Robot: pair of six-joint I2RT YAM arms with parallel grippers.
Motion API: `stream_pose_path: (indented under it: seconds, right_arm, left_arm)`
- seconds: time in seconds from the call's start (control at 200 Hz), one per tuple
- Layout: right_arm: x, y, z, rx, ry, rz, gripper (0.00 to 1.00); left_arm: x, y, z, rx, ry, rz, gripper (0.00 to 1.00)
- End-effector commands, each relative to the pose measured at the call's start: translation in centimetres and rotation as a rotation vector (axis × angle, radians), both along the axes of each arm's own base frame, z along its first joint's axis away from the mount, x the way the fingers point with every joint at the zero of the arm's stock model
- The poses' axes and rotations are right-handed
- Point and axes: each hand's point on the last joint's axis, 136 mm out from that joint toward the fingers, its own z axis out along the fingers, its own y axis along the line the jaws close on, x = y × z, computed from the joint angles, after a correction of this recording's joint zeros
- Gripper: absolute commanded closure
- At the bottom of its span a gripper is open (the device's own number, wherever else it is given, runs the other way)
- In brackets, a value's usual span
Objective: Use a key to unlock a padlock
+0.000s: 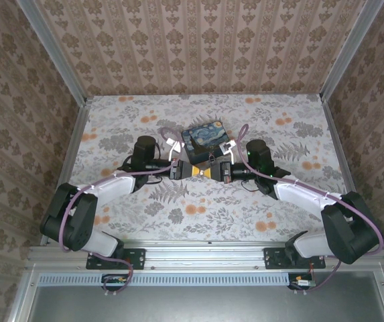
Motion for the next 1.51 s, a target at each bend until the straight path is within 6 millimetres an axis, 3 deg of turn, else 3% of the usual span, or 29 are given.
stream_pose_path:
  seconds: [0.0,0.34,0.755,0.805,0.92,0.995,1.11,1.25,1.325,1.4,1.5]
  right_arm:
    - [1.2,0.0,1.2,0.019,-0.039,-0.032,0.98]
    - [1.6,-0.3,0.9,0.023,-0.033,-0.048,0.98]
    - [1.2,-0.2,0.5,0.021,-0.020,-0.031,0.97]
    - [1.2,-0.2,0.4,0.017,-0.020,-0.028,0.94]
    - [1.5,-1.2,-0.7,-0.045,-0.009,-0.067,0.74]
    - [2.1,-2.7,-1.5,-0.102,-0.002,-0.129,0.63]
    - [2.7,-4.1,-2.2,-0.174,0.000,-0.194,0.58]
    - [3.0,-3.9,-2.4,-0.183,0.003,-0.203,0.58]
    - [3.0,-3.7,-2.7,-0.191,0.004,-0.206,0.57]
    - [3.1,-3.6,-3.3,-0.205,0.013,-0.211,0.57]
    - [3.2,-3.8,-3.9,-0.233,0.028,-0.224,0.57]
  left_arm:
    - [-1.2,-0.2,1.4,-0.035,-0.025,-0.045,0.75]
    - [-1.3,-0.3,1.3,-0.034,-0.024,-0.045,0.77]
    - [-1.6,-0.4,1.2,-0.031,-0.029,-0.057,0.95]
    - [-1.6,-0.4,1.2,-0.028,-0.027,-0.056,1.00]
    - [-1.4,-0.4,0.8,0.018,-0.010,-0.043,1.00]
    - [-1.6,-0.2,-0.2,0.102,0.018,-0.035,1.00]
    - [-2.7,-0.1,-2.2,0.223,0.126,-0.061,1.00]
    - [-6.0,-0.3,-5.1,0.419,0.250,-0.172,1.00]
    - [-7.8,-0.9,-5.7,0.482,0.282,-0.252,1.00]
    - [-8.5,-0.4,-7.4,0.581,0.327,-0.284,1.00]
    - [-8.6,0.0,-8.0,0.650,0.346,-0.310,1.00]
